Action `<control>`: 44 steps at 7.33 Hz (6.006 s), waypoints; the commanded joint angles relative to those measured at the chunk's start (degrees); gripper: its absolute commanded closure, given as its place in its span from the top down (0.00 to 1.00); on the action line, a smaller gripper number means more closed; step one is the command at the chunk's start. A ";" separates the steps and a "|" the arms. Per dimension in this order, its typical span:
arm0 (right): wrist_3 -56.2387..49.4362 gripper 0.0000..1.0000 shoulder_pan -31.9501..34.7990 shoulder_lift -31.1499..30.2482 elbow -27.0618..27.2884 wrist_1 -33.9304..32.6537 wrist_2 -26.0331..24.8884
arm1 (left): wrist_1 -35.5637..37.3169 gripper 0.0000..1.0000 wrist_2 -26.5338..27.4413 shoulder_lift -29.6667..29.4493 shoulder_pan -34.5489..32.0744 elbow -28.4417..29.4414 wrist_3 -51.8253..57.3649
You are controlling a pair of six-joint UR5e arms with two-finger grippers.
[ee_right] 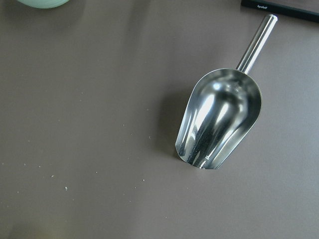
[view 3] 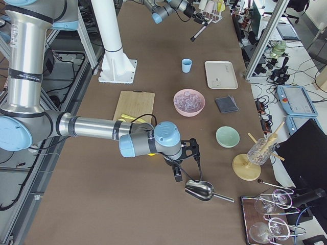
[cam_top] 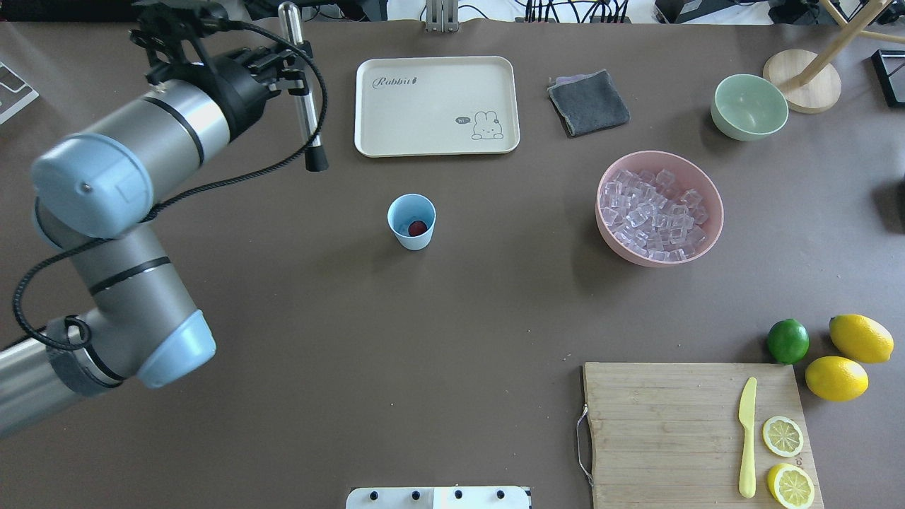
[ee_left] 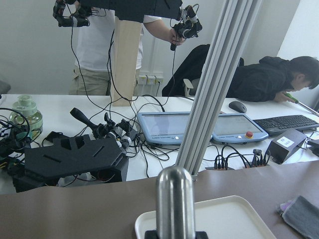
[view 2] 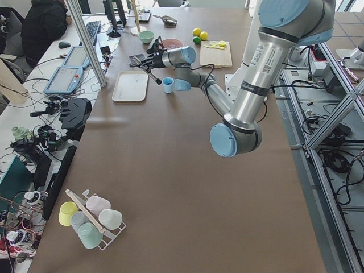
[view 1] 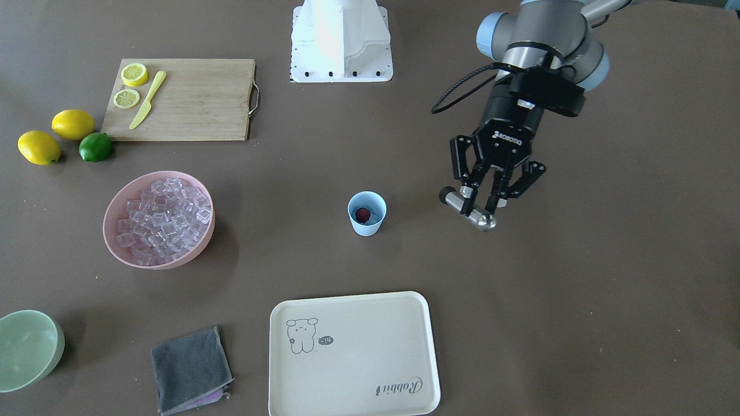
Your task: Mash ice and strawberries in cup
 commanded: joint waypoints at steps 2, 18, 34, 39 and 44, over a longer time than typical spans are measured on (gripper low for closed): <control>0.00 0.99 0.00 -0.21 -0.15 -0.30 0.01 | 4.55 0.27 19.35 -10.26 9.93 9.86 -1.46; -0.17 0.99 0.08 -0.83 -0.15 -0.12 -0.34 | 2.35 0.27 19.29 -9.56 12.41 13.50 -2.53; -0.09 0.99 0.70 -1.27 0.99 -0.03 0.01 | 10.45 0.98 -58.67 27.09 -29.96 18.94 20.77; -0.09 0.99 0.96 -1.80 1.08 0.23 -0.16 | 16.83 0.98 -75.19 22.80 -46.25 14.55 21.38; 0.00 0.99 0.87 -1.00 0.64 -0.30 -0.43 | 22.21 0.98 -81.71 30.85 -55.71 11.57 36.21</control>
